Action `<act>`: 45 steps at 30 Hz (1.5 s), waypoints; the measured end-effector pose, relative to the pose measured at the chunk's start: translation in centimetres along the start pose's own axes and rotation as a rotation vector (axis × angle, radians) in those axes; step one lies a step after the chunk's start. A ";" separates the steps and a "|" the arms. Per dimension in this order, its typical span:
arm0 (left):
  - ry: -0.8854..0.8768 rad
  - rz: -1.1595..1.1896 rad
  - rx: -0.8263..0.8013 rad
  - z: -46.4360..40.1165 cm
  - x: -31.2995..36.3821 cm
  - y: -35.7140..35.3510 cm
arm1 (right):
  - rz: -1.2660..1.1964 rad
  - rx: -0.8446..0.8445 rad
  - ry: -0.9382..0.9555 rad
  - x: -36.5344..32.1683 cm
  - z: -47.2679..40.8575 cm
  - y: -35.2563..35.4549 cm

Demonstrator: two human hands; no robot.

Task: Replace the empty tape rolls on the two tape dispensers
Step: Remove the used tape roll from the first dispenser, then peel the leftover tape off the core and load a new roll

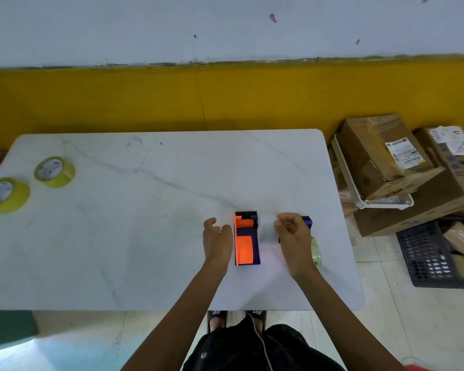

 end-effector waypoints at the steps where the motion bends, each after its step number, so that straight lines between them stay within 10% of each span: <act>1: -0.025 0.007 -0.022 0.1 0.8 0.0 | -0.004 -0.020 0.006 -0.2 -0.1 -0.4; 9: -0.183 0.059 -0.131 1.8 5.4 -0.2 | 0.002 -0.193 0.046 -2.0 -0.5 -6.1; 27: -0.146 0.312 0.376 4.3 -4.1 22.8 | 0.111 -0.746 0.002 1.5 11.7 -28.0; 45: -0.209 0.378 0.383 1.6 -14.2 44.1 | 0.156 -0.792 0.024 7.9 25.6 -45.7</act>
Point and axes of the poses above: each hand's wrist, its own z-axis away from the middle knuckle, its own y-axis out of the back of the hand, x = y × z, the point moved 9 cm from there along -z, towards the middle knuckle, and after that the axes turned 15 degrees about -z, right-handed, at the moved point
